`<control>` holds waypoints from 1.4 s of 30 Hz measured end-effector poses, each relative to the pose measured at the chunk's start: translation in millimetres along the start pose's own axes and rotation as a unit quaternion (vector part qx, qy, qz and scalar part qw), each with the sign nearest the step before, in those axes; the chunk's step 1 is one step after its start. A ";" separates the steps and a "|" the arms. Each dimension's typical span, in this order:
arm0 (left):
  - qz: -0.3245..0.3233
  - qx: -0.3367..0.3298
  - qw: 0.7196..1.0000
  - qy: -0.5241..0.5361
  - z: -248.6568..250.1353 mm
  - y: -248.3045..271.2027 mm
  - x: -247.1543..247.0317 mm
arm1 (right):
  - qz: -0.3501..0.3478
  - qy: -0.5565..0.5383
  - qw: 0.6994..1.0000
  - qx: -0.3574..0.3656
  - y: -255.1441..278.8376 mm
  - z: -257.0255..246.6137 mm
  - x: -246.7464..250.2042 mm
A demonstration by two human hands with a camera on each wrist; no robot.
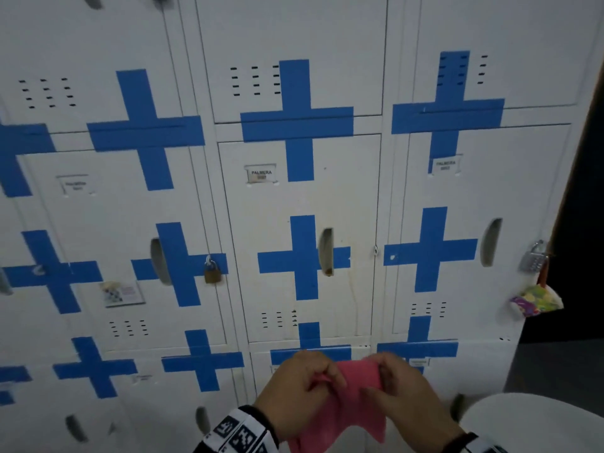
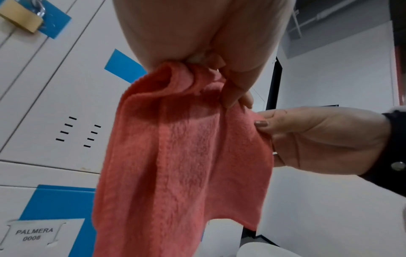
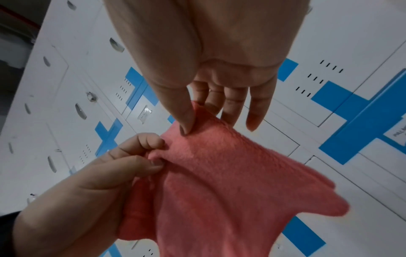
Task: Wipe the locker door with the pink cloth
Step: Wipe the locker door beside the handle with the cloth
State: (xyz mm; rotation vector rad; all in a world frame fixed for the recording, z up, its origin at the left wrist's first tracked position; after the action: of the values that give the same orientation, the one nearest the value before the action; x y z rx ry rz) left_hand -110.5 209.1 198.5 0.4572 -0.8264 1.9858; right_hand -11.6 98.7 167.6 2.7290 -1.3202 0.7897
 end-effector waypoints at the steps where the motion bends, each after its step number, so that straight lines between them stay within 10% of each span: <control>1: 0.009 0.004 1.000 -0.005 -2.2 -0.6 1.9 | 0.001 0.011 1.000 0.016 -2.6 -6.0 0.1; 12: 0.237 -0.006 0.955 -0.179 -14.7 -3.4 28.0 | -0.027 -0.021 0.995 0.098 -37.7 -86.1 -16.3; 20: 0.197 0.081 0.975 -0.057 -32.3 -52.1 29.1 | -0.063 0.004 0.989 0.133 -72.8 -110.2 -24.4; 32: 0.262 -0.176 0.937 -0.148 12.7 -152.0 123.4 | 0.213 0.248 0.902 0.284 -177.5 -142.5 69.1; 42: 0.382 -0.226 0.868 -0.220 46.0 -194.7 168.7 | 0.237 0.320 0.880 0.259 -209.3 -129.7 80.4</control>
State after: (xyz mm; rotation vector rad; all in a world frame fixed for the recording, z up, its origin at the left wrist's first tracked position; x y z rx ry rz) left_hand -31.9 349.7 404.8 0.3267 -1.9541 2.2951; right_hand 127.7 203.3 359.2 2.0387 -1.7739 2.1211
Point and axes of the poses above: each hand's wrist, its own y-axis away from the middle knuckle, its own x-axis out of the back of the hand, z = x × y, the point moved 9 cm from there along -y, towards the middle knuckle, and after that the axes turned 9 degrees about z, right-handed, at the moved point
